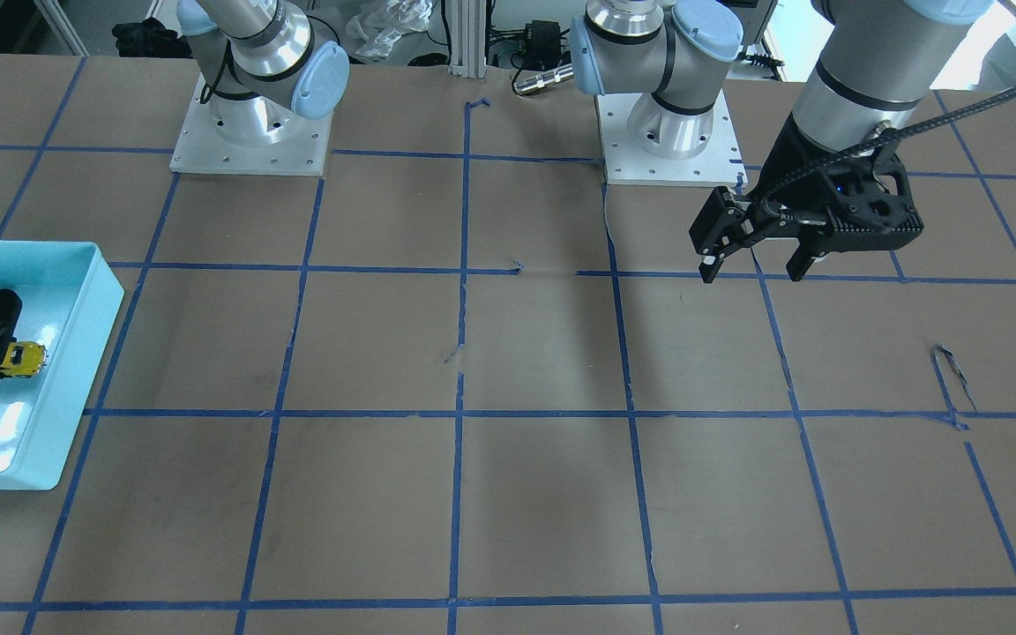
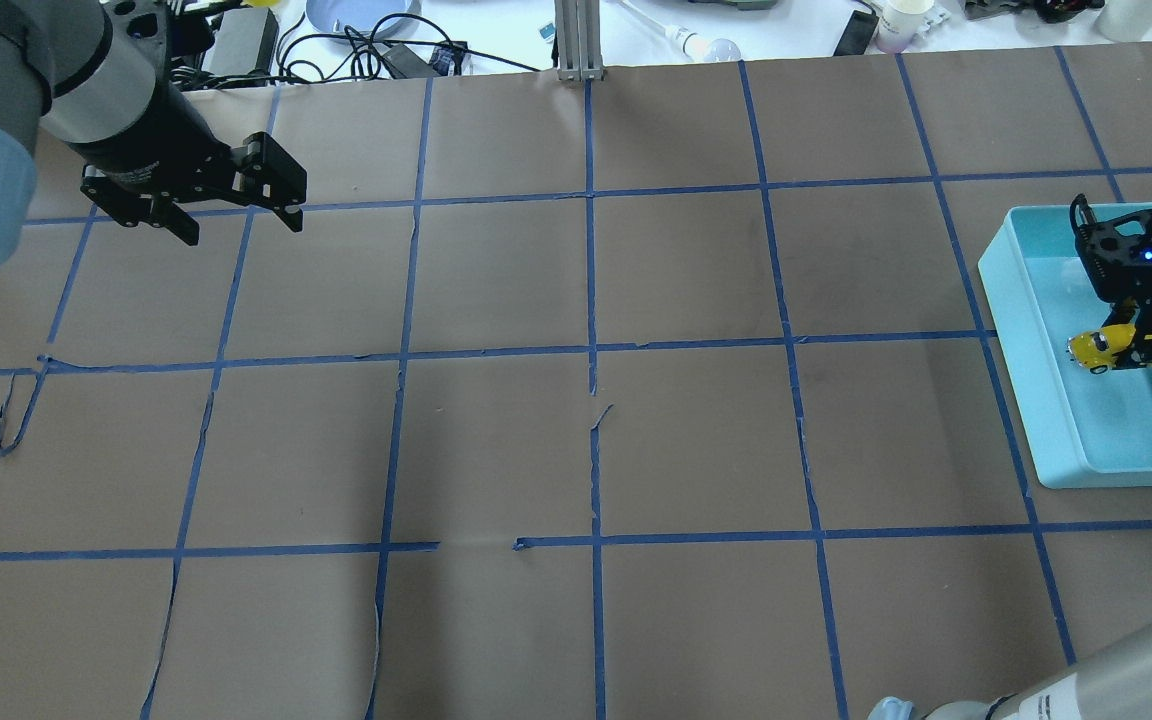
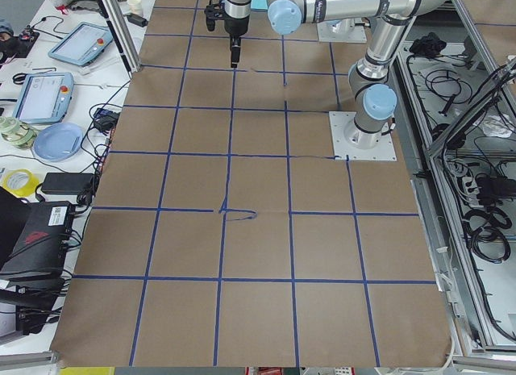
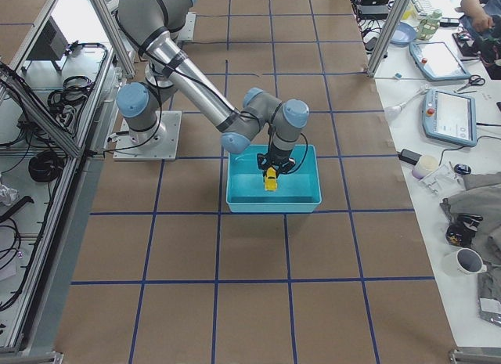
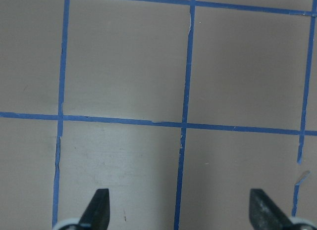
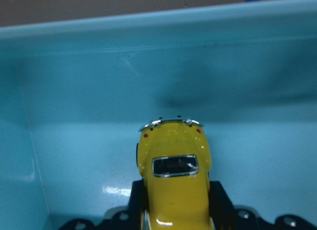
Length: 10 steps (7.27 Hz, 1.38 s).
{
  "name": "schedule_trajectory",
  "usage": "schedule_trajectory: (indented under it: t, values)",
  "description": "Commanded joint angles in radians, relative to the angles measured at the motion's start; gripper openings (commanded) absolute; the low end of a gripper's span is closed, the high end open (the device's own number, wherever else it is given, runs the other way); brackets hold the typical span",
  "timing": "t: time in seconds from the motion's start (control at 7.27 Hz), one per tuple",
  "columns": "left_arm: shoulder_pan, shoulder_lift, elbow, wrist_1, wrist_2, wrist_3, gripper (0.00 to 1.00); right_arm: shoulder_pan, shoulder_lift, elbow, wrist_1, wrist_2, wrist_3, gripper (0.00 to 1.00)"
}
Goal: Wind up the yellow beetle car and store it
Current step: 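Lower the car into the blue tray and open the right gripper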
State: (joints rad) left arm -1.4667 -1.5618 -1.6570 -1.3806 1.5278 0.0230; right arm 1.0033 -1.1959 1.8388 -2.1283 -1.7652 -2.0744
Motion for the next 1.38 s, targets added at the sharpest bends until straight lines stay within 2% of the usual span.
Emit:
schedule_trajectory:
  t: [0.0, 0.41, 0.69, 0.83, 0.96, 1.1, 1.24]
  values:
    - [0.0, 0.0, 0.0, 0.0, 0.0, 0.0, 1.0, 0.0, 0.004, -0.003, -0.009, 0.007, -0.007, 0.99]
    - [0.0, 0.0, 0.0, 0.002, 0.0, 0.0, 1.0, 0.001, -0.088, -0.01, 0.002, 0.015, 0.026, 0.97]
    - [0.0, 0.0, 0.0, 0.002, 0.0, 0.0, 1.0, 0.012, -0.184, -0.045, 0.037, 0.017, 0.187, 0.92]
    - [0.0, 0.0, 0.0, 0.002, 0.0, 0.0, 1.0, 0.02, -0.227, -0.073, 0.095, 0.018, 0.3, 0.92]
    - [0.0, 0.0, 0.003, 0.002, 0.0, 0.0, 1.0, 0.034, -0.282, -0.104, 0.187, 0.067, 0.482, 0.92]
    - [0.002, -0.001, 0.003, 0.0, 0.0, 0.0, 1.0, 0.049, -0.327, -0.139, 0.331, 0.113, 0.673, 0.94]
    - [0.0, -0.003, 0.006, 0.0, 0.002, 0.0, 1.0, 0.099, -0.339, -0.189, 0.414, 0.142, 0.891, 0.99]
